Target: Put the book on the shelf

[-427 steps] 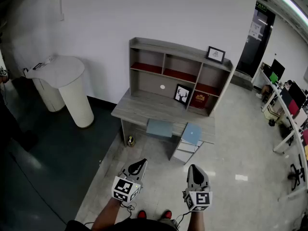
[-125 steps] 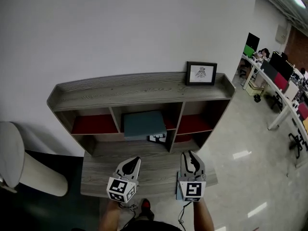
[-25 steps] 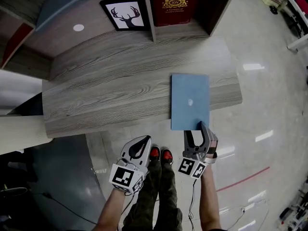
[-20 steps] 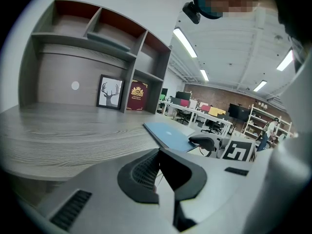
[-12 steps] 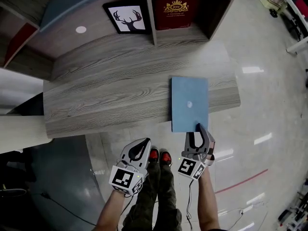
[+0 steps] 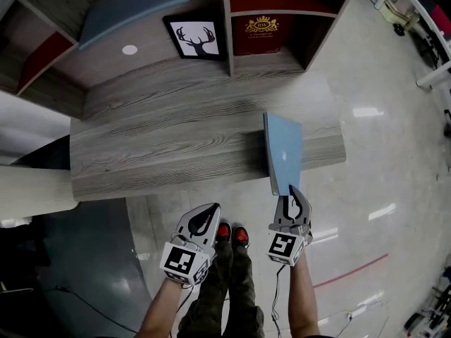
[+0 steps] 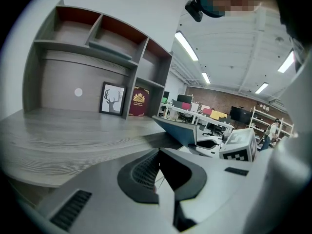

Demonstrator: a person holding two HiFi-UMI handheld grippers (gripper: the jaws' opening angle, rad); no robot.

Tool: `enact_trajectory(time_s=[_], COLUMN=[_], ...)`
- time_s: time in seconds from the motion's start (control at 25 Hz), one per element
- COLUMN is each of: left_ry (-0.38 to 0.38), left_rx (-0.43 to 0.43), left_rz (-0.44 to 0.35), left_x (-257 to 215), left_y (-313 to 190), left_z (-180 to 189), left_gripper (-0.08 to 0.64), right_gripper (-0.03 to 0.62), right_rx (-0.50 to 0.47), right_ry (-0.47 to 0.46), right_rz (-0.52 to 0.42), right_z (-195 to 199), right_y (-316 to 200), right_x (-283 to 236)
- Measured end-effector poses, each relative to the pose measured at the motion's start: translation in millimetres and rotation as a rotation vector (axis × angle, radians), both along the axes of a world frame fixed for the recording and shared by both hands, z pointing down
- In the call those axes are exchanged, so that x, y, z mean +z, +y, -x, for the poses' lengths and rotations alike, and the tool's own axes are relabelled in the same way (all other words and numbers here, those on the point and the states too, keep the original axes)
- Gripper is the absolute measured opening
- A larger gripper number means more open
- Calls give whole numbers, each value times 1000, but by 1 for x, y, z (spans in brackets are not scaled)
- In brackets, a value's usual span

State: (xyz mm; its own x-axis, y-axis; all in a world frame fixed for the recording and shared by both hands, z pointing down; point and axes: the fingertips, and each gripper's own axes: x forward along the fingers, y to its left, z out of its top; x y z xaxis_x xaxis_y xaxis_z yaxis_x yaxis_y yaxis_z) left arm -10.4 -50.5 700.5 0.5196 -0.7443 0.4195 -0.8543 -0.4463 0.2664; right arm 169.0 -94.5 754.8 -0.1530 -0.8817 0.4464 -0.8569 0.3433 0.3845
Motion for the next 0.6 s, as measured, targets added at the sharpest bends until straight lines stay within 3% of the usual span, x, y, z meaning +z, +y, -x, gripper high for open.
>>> enact_trajectory(time_s=[0.12,0.44,0.6], left_ry=[-3,-13,-14], left_rx=[-2,-2,2], left_rz=[-12,-59,-81], left_x=[-12,-52,-73], left_y=[-2,-11,-13], left_z=[2,6,5], left_gripper=[6,6,6], right_gripper=[64,63,61], right_rx=[18,86,134], right_ry=[-95,-241,-369], right_rz=[-4,33,33], right_z=[-1,-6,-15], right_y=[-5,-1,1], right_x=[-13,-41,-63])
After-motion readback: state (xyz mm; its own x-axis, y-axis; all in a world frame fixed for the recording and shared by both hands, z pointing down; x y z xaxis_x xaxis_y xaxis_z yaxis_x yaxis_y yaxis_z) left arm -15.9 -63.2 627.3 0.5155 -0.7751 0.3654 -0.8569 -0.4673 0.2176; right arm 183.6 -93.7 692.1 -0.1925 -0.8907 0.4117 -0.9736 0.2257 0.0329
